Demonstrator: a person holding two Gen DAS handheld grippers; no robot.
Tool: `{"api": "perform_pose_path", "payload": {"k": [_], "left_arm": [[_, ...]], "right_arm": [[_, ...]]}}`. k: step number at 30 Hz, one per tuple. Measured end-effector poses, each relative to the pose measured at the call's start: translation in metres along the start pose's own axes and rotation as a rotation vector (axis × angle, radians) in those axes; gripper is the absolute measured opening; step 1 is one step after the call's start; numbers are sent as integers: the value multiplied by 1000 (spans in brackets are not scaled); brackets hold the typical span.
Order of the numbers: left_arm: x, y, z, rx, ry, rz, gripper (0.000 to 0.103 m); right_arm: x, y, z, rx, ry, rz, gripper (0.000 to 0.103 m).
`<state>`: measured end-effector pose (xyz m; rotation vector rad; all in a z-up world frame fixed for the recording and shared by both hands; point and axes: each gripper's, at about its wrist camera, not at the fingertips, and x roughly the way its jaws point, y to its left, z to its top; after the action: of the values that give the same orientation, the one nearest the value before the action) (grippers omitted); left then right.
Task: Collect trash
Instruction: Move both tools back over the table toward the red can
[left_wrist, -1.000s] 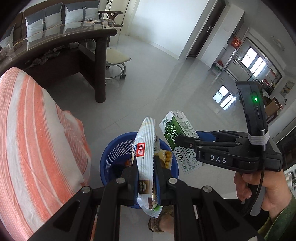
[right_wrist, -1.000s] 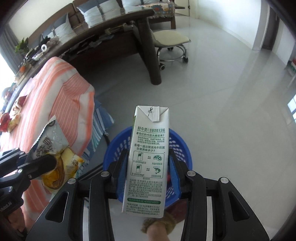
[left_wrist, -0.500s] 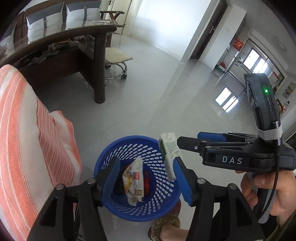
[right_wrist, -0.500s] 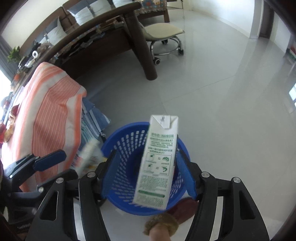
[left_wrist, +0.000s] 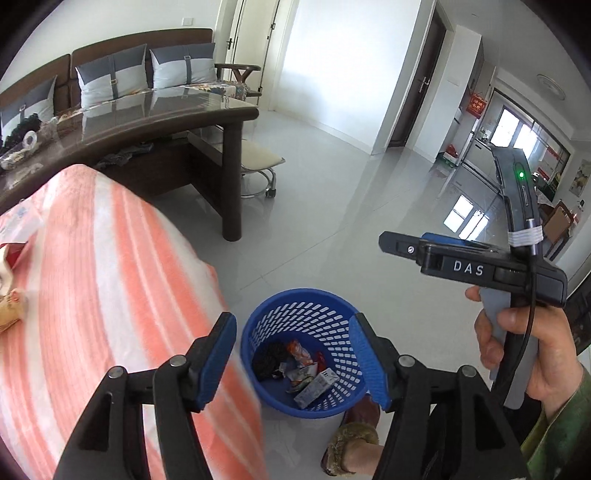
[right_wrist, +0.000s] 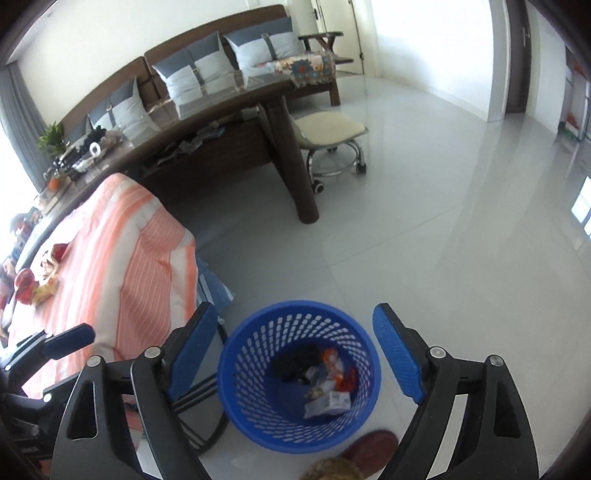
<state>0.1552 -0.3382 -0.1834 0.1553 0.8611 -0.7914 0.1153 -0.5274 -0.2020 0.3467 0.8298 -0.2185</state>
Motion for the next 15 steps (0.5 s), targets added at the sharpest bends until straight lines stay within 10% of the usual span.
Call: {"api": "perform_pose_path", "payload": {"k": [15], "left_arm": [[-119, 166, -104, -211, -21, 357, 65]], "right_arm": [[-9, 206, -53, -453, -112, 100, 90]]}}
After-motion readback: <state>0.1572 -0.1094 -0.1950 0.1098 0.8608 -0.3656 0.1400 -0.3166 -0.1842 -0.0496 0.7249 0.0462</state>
